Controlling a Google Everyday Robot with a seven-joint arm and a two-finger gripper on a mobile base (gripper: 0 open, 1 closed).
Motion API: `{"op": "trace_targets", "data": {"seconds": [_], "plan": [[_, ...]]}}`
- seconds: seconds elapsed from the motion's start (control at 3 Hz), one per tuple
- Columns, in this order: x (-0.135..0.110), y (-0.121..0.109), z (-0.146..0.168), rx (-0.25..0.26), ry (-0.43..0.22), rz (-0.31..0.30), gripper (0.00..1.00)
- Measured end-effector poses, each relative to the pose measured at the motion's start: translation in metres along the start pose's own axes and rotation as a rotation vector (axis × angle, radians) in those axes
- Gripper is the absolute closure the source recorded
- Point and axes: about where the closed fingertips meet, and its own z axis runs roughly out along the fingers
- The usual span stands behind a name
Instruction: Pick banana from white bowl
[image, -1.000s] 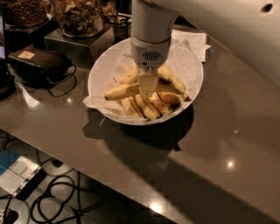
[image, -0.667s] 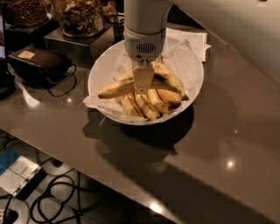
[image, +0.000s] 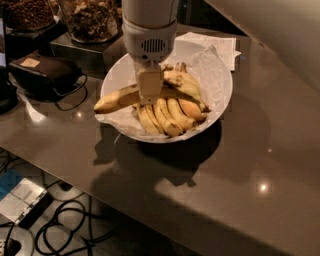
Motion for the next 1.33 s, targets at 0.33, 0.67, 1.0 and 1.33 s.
{"op": "trace_targets", "data": {"seconds": [0.33, 0.67, 1.0, 1.33], "plan": [[-0.004, -0.005, 0.001, 0.019, -0.014, -0.003, 1.00], [-0.035, 0.009, -0.011, 0.043, -0.025, -0.085, 1.00], [-0.073, 0.028, -0.026, 0.059, -0.033, -0.187, 1.00], [-0.112, 0.040, -0.043, 0.077, -0.047, -0.282, 1.00]]}}
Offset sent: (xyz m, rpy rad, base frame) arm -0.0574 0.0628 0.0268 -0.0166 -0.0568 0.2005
